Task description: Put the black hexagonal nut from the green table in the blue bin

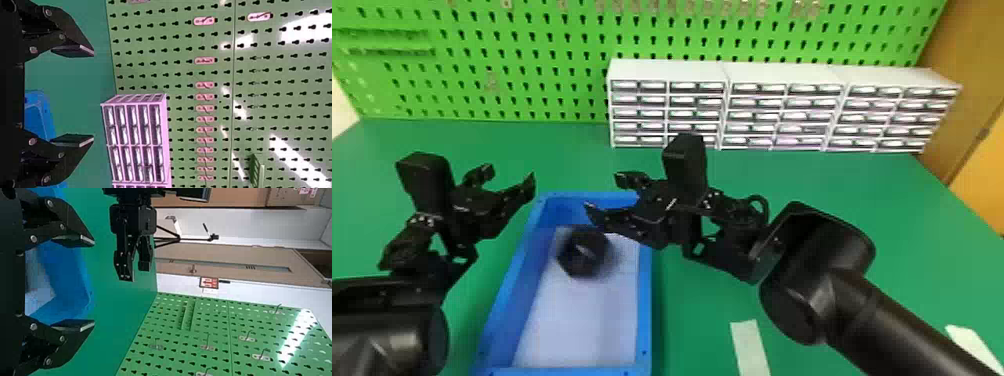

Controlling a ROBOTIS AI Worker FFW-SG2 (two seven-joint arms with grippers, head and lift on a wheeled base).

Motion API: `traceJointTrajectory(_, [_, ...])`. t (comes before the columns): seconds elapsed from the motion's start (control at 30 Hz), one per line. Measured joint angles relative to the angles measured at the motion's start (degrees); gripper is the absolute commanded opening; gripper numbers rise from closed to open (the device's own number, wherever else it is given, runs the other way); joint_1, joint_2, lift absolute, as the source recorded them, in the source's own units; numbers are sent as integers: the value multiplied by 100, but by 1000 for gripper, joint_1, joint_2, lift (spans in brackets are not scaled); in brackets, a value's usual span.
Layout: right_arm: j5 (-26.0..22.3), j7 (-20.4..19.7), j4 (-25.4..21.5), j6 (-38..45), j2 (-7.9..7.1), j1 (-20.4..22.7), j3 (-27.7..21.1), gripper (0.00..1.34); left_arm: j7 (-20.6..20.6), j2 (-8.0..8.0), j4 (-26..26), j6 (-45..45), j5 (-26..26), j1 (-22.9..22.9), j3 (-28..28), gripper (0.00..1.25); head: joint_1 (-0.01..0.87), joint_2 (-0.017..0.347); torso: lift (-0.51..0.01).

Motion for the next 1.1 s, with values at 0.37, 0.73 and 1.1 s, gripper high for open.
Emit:
traceJointTrajectory(0.37, [-8, 5, 16, 6, 14, 12, -36, 830, 0, 1, 0, 0, 0, -8, -5, 770, 691, 9, -97])
traceJointTrajectory(0.73, [18, 3, 27, 111, 57, 93, -188, 830, 0, 1, 0, 0, 8, -23, -18, 770, 691, 9, -97])
traceJointTrajectory(1.1, [219, 4, 27, 222, 102, 320, -558, 830, 0, 3, 0, 0, 12, 0, 9, 770, 691, 9, -97])
